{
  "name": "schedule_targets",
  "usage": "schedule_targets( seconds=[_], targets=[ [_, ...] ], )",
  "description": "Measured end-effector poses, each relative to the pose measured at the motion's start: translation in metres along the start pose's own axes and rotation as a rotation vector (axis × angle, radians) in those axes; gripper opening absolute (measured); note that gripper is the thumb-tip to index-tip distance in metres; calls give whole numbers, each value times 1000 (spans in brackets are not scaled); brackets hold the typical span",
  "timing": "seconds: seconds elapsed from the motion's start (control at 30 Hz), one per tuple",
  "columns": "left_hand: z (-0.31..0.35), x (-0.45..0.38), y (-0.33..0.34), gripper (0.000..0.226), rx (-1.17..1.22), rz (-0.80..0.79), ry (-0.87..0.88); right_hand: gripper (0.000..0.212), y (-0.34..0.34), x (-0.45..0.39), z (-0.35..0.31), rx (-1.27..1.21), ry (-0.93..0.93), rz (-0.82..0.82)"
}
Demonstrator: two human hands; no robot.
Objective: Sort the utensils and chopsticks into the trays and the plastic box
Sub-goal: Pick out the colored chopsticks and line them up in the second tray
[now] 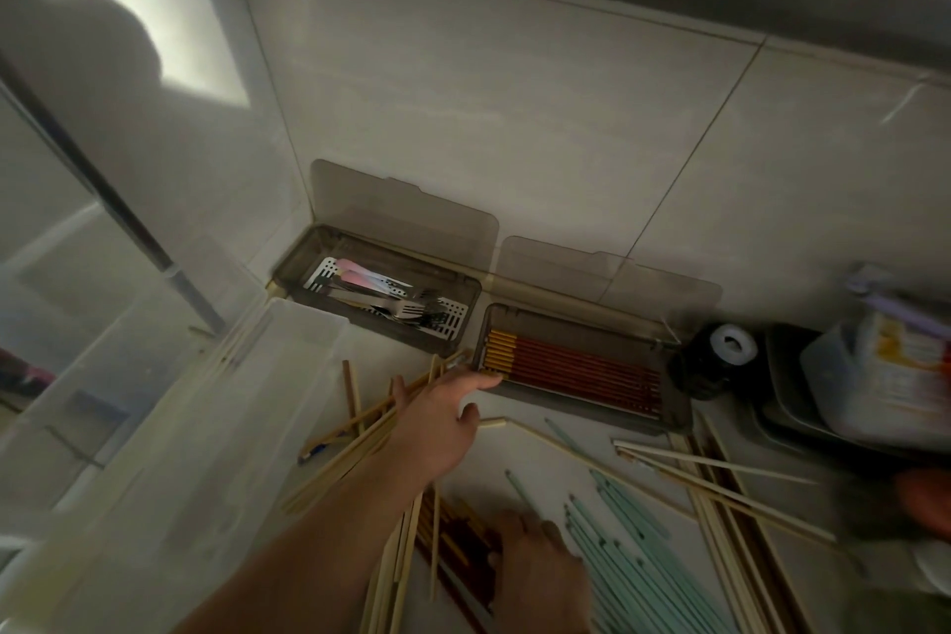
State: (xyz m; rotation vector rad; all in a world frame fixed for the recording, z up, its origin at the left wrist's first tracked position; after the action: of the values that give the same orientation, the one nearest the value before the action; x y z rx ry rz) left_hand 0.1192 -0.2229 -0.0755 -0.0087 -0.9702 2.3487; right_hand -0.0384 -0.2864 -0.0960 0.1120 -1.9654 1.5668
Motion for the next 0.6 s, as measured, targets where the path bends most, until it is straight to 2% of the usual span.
schedule_targets(
  seconds=[0.13,0.23,0.3,0.4,0.5,0.53,0.6],
  targets=[
    [-1,0,0,49,-6,-5,-1,32,-5,4,2,-63,7,36],
    [-1,-1,-1,49,-4,-10,4,22,-18,11,9,-164,-5,151],
    [-2,-2,-1,50,4,-16,14,18,-34,17,18,-391,-31,259],
    [-3,-1,-1,52,8,-7,23,25,-62,17,33,-857,-67,362],
    [-2,-1,-1,52,-3,-9,20,26,-87,9,44,-1243,-73,296],
    [-1,-1,-2,51,-2,-8,18,28,-97,6,48,-1283,-91,259],
    [1,0,-3,50,-9,-6,18,36,-123,-1,57,-1214,-132,258]
  ],
)
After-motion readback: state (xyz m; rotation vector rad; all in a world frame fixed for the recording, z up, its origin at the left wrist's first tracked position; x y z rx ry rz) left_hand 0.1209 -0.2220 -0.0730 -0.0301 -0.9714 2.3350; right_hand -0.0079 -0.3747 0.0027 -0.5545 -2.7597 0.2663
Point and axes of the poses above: each hand's wrist, its own x-axis away from the middle knuckle, its own y-axis out of the palm, z = x × y, the point moved 5 cm from there along -x, towards the middle knuckle, and after that the axes turned 4 degrees about x, right-handed, at the moved point
